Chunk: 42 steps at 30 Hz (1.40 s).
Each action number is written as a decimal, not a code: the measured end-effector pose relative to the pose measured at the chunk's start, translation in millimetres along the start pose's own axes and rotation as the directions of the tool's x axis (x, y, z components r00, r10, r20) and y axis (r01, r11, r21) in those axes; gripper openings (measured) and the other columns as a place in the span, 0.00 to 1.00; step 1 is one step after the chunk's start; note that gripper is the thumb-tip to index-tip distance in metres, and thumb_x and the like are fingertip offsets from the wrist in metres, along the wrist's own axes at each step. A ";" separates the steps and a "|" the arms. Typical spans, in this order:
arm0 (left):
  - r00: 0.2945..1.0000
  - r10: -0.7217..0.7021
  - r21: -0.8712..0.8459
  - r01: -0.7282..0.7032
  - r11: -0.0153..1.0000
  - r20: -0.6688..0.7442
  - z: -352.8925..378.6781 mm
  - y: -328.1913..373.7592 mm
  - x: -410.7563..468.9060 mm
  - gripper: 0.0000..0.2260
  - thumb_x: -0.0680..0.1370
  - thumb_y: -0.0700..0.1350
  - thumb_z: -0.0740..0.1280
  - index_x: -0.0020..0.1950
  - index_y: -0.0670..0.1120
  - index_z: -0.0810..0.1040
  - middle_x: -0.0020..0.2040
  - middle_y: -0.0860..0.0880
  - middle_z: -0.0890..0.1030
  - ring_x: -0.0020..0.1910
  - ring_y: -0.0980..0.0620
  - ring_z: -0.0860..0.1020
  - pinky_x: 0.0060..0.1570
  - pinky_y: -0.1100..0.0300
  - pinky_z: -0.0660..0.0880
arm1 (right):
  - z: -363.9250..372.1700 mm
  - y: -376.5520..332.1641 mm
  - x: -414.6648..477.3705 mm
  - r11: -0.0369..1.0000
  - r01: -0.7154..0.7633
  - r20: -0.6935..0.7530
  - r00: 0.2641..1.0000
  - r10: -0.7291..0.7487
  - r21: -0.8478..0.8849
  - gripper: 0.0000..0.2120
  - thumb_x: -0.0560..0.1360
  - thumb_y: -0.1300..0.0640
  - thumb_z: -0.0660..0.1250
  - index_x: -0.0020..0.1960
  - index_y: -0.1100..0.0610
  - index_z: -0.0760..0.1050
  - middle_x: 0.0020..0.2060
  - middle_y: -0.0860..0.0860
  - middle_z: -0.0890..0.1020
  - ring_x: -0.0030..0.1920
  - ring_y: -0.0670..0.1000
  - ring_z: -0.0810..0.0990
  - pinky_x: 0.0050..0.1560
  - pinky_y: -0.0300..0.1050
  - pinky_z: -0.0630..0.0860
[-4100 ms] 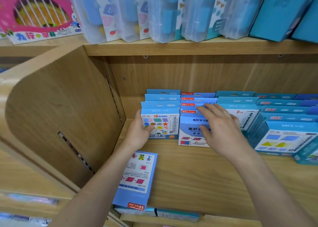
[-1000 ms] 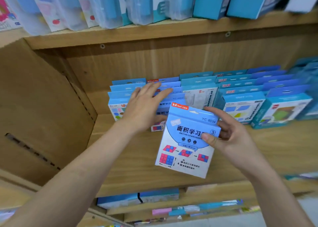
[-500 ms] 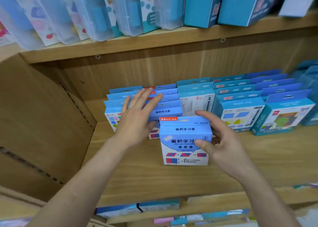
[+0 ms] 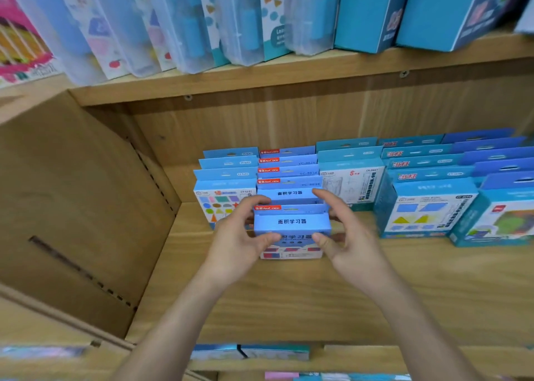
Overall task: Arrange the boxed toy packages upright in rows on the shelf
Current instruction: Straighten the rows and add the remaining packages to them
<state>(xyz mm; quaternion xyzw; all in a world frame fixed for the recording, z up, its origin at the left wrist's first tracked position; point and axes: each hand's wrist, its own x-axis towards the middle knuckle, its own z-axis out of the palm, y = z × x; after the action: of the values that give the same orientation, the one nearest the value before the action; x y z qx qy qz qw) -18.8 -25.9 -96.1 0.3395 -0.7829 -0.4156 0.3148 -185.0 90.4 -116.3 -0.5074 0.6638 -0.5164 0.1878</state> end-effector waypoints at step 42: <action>0.922 0.363 0.678 -0.179 0.713 -0.138 28.3 -5.8 5.7 0.43 0.65 0.51 0.78 0.73 0.53 0.57 0.69 0.47 0.64 0.68 0.48 0.63 0.63 0.52 0.67 | 9.7 4.2 9.1 0.913 -0.029 -0.063 0.998 0.004 -0.407 0.44 0.74 0.60 0.68 0.76 0.42 0.41 0.62 0.47 0.77 0.51 0.53 0.80 0.44 0.47 0.75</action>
<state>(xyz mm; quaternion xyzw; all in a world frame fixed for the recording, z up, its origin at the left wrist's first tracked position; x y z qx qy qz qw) -42.4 -20.5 -112.8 0.3599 -0.8708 -0.0162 0.3344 -183.3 77.5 -121.2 -0.5138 0.7665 -0.3803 0.0617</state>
